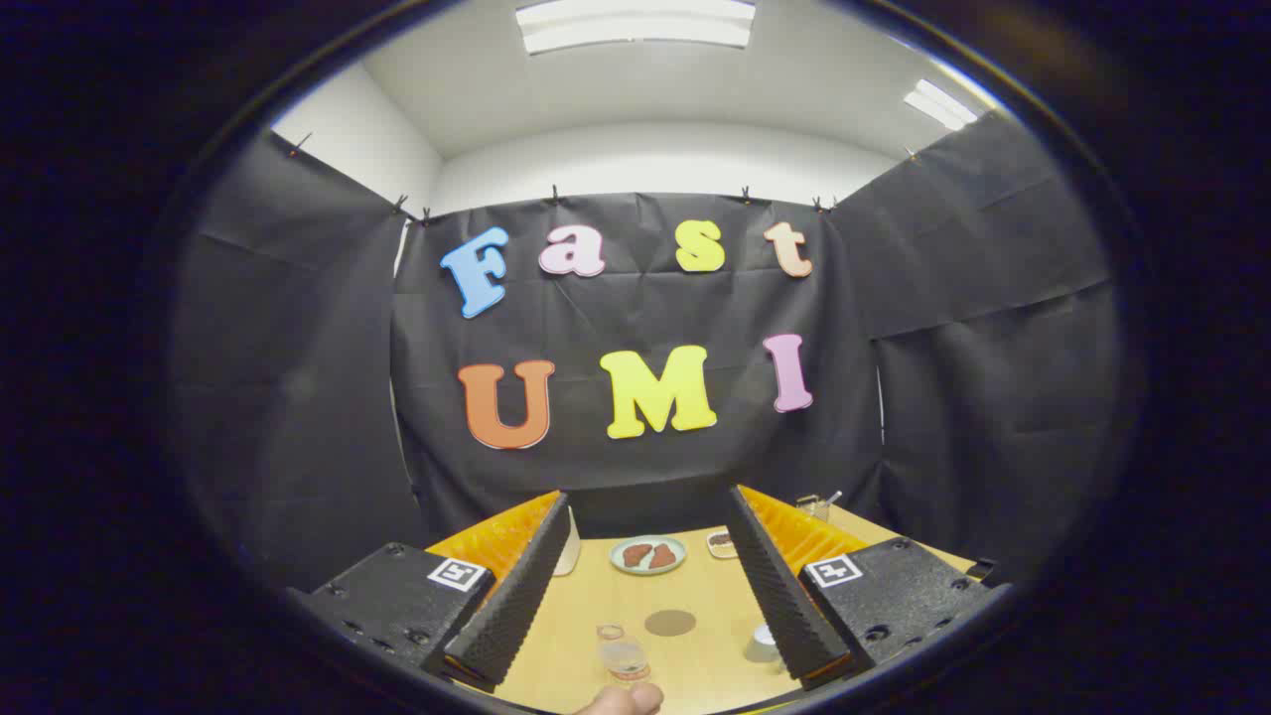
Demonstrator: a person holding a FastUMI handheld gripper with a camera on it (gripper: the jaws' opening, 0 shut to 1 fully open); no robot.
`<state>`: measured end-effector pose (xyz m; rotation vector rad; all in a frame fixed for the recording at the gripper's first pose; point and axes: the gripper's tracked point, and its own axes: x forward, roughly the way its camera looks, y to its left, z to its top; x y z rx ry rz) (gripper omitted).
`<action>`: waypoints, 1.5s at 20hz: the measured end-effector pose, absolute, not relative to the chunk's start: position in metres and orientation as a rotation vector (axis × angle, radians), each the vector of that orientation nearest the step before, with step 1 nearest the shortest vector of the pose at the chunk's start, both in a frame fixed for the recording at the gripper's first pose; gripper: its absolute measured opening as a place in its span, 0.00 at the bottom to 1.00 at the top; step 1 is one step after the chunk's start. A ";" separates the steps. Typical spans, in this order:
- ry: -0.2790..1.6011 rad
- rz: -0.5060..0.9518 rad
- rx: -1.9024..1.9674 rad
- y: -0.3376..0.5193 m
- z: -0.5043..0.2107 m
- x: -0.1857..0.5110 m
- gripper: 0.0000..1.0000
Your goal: Take the bottle from table, then pour the juice into the cup, finally place the bottle on the coaster
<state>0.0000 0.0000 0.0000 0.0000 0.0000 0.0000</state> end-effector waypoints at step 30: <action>0.023 0.054 -0.078 -0.008 -0.072 0.018 1.00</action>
